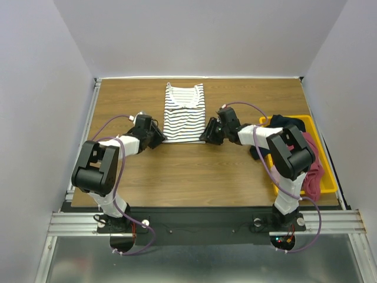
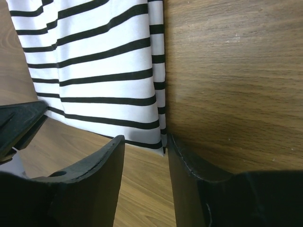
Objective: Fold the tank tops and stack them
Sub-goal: Fold the tank top
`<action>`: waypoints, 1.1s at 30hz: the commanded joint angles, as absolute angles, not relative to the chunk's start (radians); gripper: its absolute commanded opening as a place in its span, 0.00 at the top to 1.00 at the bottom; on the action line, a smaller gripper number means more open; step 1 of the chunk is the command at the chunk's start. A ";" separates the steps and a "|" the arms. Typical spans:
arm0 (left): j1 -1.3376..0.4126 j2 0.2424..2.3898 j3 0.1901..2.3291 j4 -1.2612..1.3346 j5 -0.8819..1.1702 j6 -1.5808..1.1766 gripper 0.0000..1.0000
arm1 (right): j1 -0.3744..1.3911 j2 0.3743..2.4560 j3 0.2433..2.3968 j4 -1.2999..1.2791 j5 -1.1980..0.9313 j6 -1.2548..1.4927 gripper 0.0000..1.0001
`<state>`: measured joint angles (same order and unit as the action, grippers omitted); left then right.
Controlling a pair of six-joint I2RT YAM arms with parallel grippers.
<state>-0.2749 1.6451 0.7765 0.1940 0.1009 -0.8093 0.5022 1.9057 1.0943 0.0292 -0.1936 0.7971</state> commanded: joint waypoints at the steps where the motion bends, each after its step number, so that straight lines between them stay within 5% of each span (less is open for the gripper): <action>1: -0.290 1.666 0.758 0.173 0.104 -0.813 0.60 | 0.517 1.907 1.055 0.031 -0.156 0.818 0.54; 8: -0.311 1.675 0.759 0.183 0.109 -0.811 0.82 | 0.515 1.916 1.055 0.032 -0.141 0.821 0.71; 11: -0.319 1.666 0.756 0.181 0.110 -0.805 0.99 | 0.515 1.898 1.052 0.032 -0.121 0.802 0.85; 13: -0.324 1.646 0.747 0.179 0.120 -0.810 1.00 | 0.515 1.875 1.048 0.032 -0.121 0.782 0.99; 23: -0.429 1.387 0.603 0.126 0.084 -0.928 1.00 | 0.558 1.640 0.841 0.028 -0.117 0.724 1.00; 33: -0.638 0.965 0.453 -0.070 -0.063 -1.144 1.00 | 0.759 1.197 0.581 -0.089 -0.026 0.830 1.00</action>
